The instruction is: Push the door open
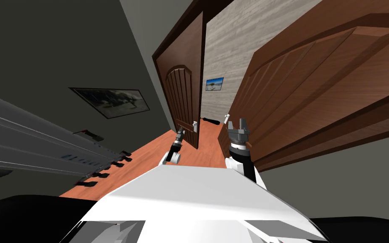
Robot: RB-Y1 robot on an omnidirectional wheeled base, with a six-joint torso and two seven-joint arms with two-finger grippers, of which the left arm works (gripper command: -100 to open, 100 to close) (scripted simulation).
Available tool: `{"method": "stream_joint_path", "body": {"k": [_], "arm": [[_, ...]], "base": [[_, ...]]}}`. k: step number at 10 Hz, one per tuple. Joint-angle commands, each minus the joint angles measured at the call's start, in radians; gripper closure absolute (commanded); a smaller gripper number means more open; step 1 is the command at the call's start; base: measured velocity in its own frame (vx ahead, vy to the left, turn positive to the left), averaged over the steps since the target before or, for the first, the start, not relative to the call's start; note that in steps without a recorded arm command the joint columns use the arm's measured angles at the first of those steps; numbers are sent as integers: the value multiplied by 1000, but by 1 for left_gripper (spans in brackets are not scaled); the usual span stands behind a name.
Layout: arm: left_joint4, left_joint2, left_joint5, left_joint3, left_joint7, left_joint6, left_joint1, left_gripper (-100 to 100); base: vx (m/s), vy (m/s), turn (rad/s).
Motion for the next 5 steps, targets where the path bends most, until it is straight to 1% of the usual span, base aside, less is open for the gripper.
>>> {"method": "stream_joint_path", "body": {"k": [1, 2, 4, 5], "arm": [[49, 4, 0, -21, 11, 9, -19, -100], [78, 7, 1, -33, 18, 16, -35, -100], [132, 11, 1, -55, 30, 28, -66, -100], [136, 11, 1, -55, 30, 28, -66, -100]], "base": [[79, 114, -129], [86, 114, -95], [64, 104, -144], [41, 78, -32]]}}
